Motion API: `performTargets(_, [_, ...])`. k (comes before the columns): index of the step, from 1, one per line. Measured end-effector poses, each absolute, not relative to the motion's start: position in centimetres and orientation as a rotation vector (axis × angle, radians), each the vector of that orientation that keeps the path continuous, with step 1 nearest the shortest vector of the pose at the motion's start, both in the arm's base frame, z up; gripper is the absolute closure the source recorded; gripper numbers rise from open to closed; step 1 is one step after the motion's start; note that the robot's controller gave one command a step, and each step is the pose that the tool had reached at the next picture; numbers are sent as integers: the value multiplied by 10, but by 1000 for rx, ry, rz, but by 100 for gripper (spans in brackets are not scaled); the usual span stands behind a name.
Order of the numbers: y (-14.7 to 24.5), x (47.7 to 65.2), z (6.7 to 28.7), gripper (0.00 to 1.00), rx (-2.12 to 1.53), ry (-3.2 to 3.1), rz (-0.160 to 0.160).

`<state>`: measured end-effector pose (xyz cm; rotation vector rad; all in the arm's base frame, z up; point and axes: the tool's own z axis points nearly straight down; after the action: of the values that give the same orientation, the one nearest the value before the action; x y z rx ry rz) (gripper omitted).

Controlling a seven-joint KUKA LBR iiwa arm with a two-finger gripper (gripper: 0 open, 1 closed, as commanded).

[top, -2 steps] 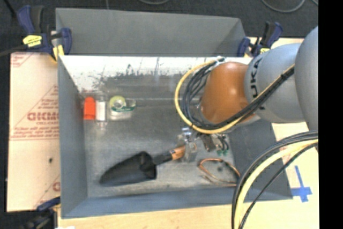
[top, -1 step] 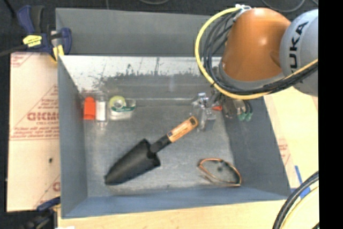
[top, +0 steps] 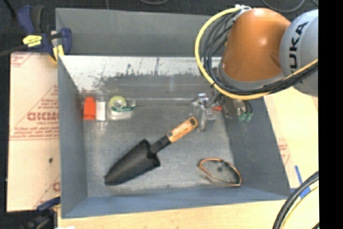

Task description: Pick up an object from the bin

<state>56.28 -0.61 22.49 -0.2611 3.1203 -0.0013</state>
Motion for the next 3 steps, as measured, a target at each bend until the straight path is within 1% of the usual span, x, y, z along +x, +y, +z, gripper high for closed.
performTargets(1, [13,558,203,100,-367,3100,-8])
performTargets(2, [66,532,146,100,-540,3078,-5])
performTargets(3, [90,527,120,100,-457,3098,0])
